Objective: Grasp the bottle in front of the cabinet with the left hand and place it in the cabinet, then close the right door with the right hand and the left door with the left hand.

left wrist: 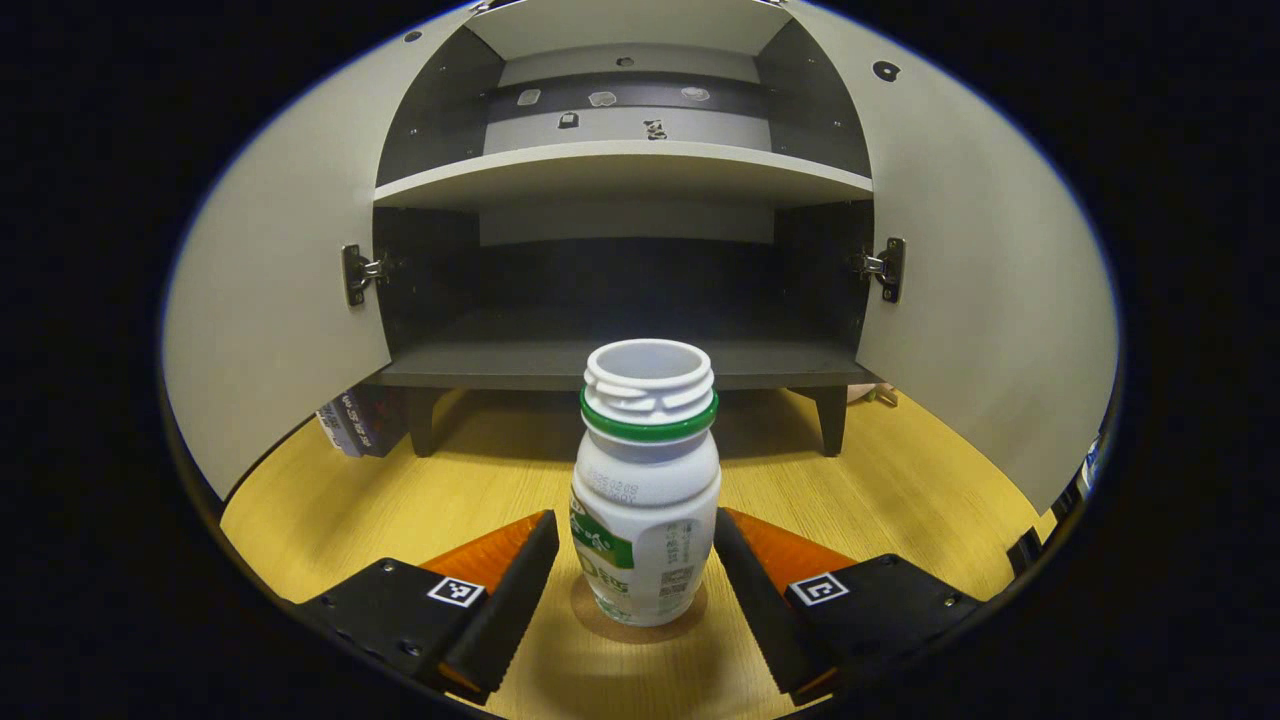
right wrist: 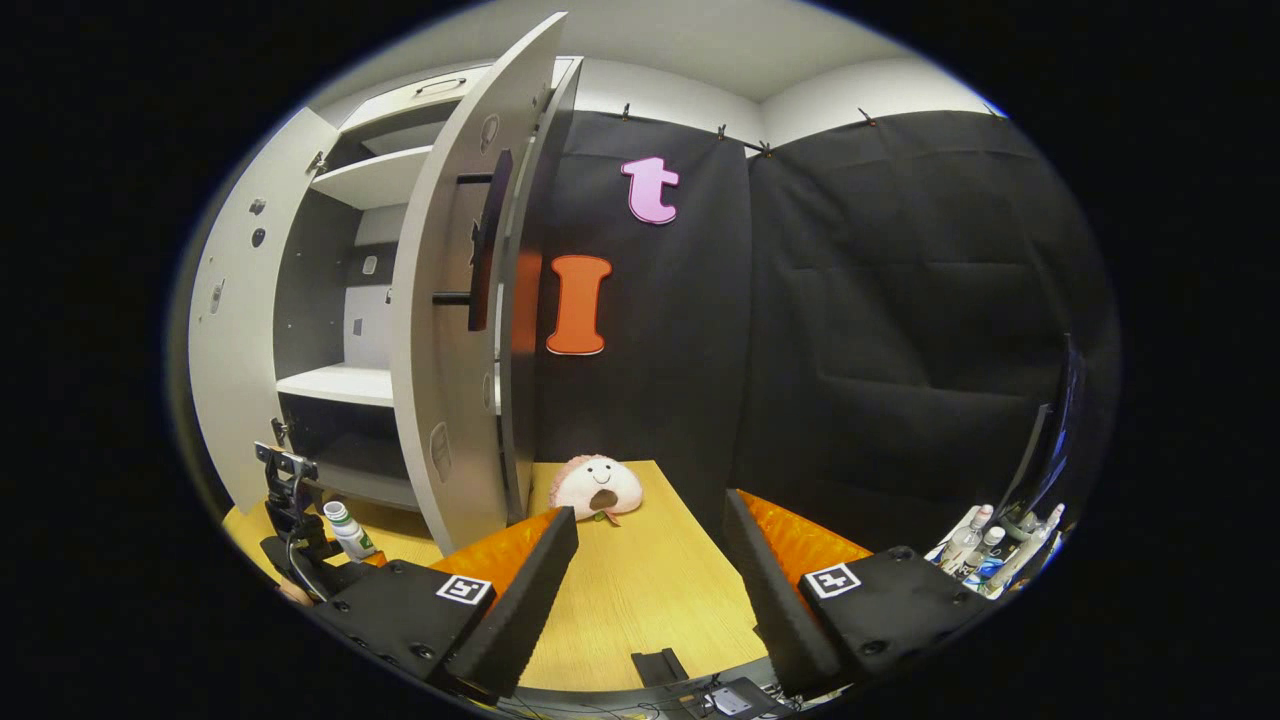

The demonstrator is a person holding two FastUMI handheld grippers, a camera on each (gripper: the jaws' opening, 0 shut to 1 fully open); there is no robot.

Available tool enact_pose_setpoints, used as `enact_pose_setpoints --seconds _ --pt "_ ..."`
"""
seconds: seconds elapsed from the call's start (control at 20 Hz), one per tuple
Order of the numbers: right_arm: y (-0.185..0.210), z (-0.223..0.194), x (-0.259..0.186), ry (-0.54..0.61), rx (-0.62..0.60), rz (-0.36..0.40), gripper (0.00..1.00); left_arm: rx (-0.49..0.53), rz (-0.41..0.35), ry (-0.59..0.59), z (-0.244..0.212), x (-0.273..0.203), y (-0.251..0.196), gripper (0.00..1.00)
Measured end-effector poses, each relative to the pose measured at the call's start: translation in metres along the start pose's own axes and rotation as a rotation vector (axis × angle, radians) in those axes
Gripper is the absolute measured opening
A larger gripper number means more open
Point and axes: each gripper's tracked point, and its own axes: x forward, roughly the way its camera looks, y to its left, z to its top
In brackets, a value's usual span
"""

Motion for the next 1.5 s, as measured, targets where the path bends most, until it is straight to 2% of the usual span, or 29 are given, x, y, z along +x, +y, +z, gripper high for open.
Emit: enact_pose_setpoints --seconds 0.05,0.2,0.4,0.6,1.05,1.2,1.5 --pt "0.0 0.0 0.002 0.003 0.001 -0.002 0.92 0.004 -0.006 -0.002 0.003 0.001 0.0 0.95" --pt "0.001 0.002 0.005 0.0 0.006 -0.004 0.98 0.023 -0.026 0.001 0.009 0.0 -0.001 0.78" --pt "0.006 0.002 0.006 -0.003 0.013 0.011 0.98 0.03 -0.031 0.01 0.022 -0.012 0.004 0.78" --pt "0.012 -0.001 0.006 -0.002 0.019 0.04 0.98 0.005 -0.041 -0.018 0.055 -0.033 0.016 0.78" --pt "0.027 -0.01 0.01 0.007 0.038 0.115 0.98 0.004 -0.024 -0.098 0.164 -0.077 0.07 0.78" --pt "0.031 -0.007 0.012 -0.006 0.037 0.127 0.98 -0.024 -0.019 -0.105 0.195 -0.086 0.089 0.77" --pt "0.034 -0.013 0.016 0.002 0.04 0.138 0.98 -0.008 -0.03 -0.15 0.267 -0.093 0.107 0.77"
